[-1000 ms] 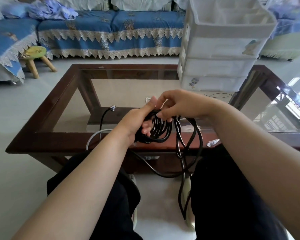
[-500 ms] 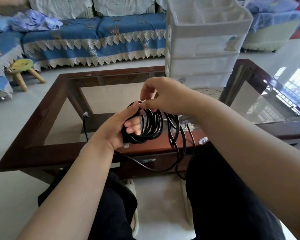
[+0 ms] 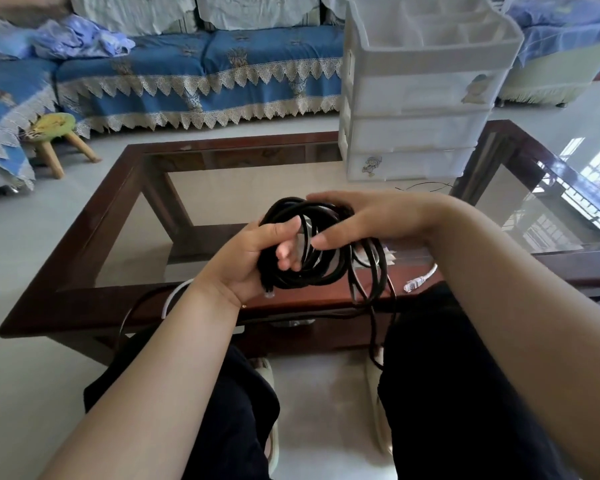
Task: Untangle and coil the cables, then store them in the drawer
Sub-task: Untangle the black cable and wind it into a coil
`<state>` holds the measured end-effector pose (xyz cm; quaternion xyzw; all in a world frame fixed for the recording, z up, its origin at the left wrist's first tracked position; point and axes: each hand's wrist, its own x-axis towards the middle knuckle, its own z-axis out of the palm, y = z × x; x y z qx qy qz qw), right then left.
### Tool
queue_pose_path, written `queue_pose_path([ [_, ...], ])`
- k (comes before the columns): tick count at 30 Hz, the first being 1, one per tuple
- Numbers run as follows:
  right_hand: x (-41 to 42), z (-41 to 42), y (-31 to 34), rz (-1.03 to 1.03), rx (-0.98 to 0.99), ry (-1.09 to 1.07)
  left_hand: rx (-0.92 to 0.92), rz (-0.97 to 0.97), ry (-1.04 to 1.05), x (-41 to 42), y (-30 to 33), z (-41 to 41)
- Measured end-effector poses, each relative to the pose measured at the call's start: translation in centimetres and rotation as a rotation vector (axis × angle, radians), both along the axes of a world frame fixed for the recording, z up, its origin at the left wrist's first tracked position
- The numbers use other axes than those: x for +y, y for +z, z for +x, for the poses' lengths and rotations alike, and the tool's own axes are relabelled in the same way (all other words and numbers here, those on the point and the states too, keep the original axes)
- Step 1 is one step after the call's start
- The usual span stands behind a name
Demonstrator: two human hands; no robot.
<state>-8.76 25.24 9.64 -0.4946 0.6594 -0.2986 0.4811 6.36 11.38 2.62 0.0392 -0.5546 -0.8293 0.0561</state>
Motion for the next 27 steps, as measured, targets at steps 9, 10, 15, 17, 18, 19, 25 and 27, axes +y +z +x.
queue_pose_path([
  [9, 0.4, 1.7, -4.4, -0.199, -0.470, -0.103, 0.058, 0.184, -0.032, -0.2, 0.3, -0.1],
  [10, 0.4, 2.1, -4.7, -0.222, -0.519, -0.134, 0.056, 0.201, -0.029, -0.3, 0.3, 0.0],
  [15, 0.0, 3.1, -5.6, -0.285, -0.448, -0.394, 0.006, 0.130, 0.010, -0.4, 0.5, 0.0],
  [17, -0.2, 3.5, -5.9, -0.288, -0.404, -0.483, -0.012, 0.066, 0.016, -0.3, 0.6, 0.1],
  [18, -0.3, 3.5, -6.1, -0.292, -0.385, -0.515, -0.013, 0.048, 0.011, -0.2, 0.6, 0.1],
  [19, -0.4, 3.6, -6.2, -0.294, -0.373, -0.536, -0.011, 0.038, 0.003, -0.1, 0.7, 0.2],
  [25, -0.7, 3.8, -6.2, -0.338, -0.278, -0.615, 0.009, 0.103, -0.026, 0.3, 0.7, 0.2],
  [27, -0.8, 3.7, -6.4, -0.337, -0.225, -0.624, -0.006, 0.137, -0.002, 0.6, 0.7, 0.2],
])
